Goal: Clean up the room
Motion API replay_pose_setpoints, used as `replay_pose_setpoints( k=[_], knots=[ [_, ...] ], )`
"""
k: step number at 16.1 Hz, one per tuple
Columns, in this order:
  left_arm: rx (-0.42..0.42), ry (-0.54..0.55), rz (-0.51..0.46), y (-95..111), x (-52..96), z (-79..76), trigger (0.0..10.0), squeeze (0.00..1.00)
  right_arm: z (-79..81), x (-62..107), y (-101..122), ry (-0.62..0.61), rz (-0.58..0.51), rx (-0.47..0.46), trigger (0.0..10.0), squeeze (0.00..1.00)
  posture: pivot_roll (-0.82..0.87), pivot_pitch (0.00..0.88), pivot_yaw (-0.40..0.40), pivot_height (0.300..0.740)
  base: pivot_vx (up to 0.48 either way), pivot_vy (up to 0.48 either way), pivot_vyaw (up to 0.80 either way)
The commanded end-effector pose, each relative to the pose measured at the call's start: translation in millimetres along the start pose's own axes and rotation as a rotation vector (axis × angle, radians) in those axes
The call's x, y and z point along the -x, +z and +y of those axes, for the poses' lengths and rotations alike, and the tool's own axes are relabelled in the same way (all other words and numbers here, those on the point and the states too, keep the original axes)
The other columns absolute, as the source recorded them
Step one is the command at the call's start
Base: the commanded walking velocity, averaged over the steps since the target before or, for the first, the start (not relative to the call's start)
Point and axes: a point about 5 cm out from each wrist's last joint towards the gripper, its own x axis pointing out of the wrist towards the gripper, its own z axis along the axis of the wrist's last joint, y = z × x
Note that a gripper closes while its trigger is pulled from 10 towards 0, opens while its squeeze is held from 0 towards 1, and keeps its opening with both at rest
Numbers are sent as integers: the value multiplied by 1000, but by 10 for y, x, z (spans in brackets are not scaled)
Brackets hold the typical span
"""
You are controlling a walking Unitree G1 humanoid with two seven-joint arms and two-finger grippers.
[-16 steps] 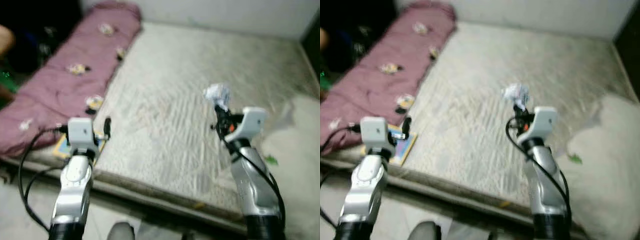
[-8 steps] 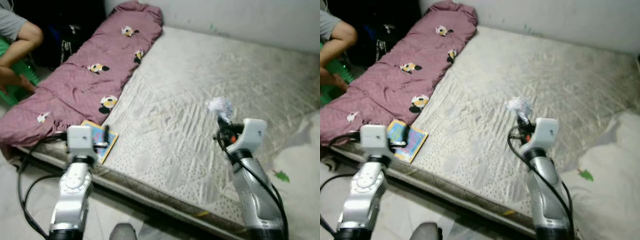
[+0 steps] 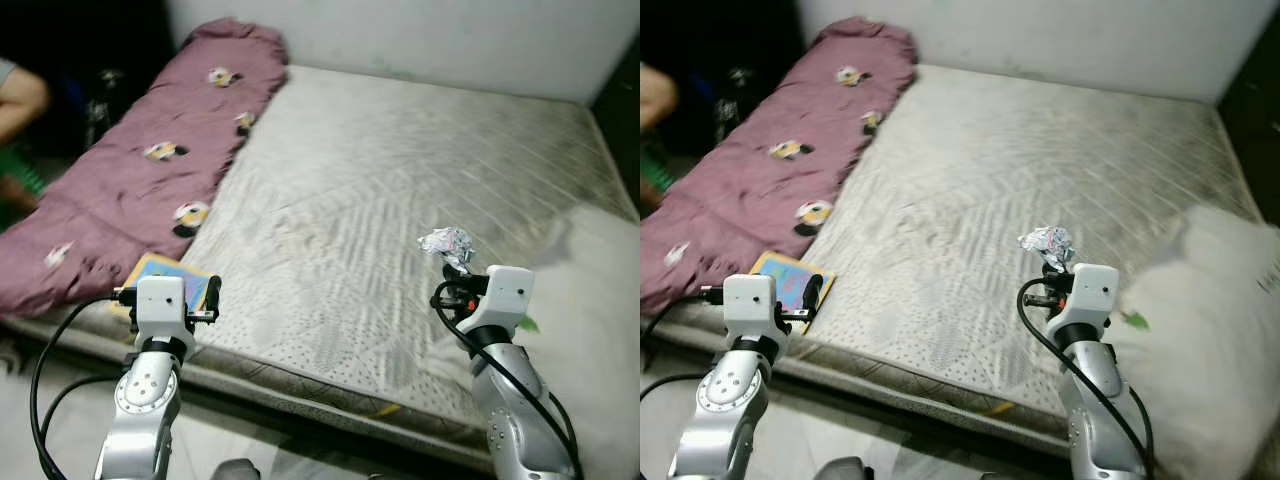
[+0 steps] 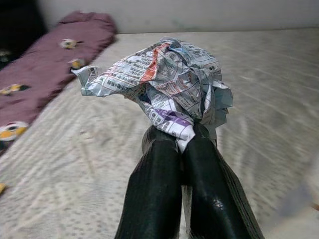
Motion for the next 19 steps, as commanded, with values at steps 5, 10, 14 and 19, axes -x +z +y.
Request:
replay_pose_setpoints(
  k=[5, 10, 14, 19],
  knots=[
    [7, -11, -17, 76, -39, -30, 10000, 0, -52, -6, 41, -21, -2, 21, 10000, 0, 0, 38, -1, 740, 0, 0, -800],
    [25, -5, -17, 93, -49, -24, 10000, 0, -58, -56, 45, -21, 0, 31, 10000, 0, 6, 48, -7, 740, 0, 0, -800],
    [31, -9, -19, 106, -63, -29, 10000, 0, -71, -67, 49, -27, -3, 37, 10000, 0, 5, 51, -6, 740, 0, 359, -800],
    [34, -13, -22, 117, -76, -42, 10000, 0, -62, -72, 46, -21, -4, 36, 10000, 0, 6, 53, -8, 740, 0, 373, -386]
  ],
)
